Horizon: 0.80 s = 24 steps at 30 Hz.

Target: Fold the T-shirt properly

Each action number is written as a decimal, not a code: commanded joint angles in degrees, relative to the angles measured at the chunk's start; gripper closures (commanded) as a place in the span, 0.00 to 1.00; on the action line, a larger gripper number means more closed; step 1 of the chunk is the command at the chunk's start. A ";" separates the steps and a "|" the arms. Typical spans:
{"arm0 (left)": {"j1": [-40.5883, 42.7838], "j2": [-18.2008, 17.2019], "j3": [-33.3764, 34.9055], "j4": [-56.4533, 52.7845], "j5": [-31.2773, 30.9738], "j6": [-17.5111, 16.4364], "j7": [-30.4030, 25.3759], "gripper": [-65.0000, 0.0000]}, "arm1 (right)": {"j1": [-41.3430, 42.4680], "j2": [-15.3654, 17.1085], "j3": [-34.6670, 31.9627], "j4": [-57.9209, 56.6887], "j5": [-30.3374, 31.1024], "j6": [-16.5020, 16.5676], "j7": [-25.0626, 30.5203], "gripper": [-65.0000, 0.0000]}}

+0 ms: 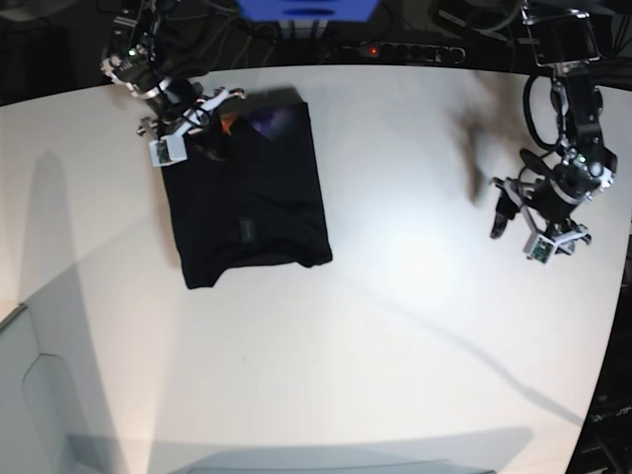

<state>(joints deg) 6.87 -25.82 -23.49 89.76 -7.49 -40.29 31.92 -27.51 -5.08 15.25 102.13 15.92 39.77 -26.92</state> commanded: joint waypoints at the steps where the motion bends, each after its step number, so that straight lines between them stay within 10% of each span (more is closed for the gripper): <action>1: -0.15 -1.03 -0.56 1.45 -0.29 0.29 -0.85 0.37 | -0.41 0.11 -0.17 0.77 0.82 0.23 0.50 1.00; 24: 6.09 -0.51 -3.64 5.32 -0.65 0.29 -0.85 0.37 | -1.81 0.29 -2.72 7.54 1.00 0.23 0.59 1.00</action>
<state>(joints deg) 13.47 -25.47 -26.63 94.02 -7.55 -40.29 32.38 -29.28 -4.75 12.36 108.53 15.59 39.83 -27.88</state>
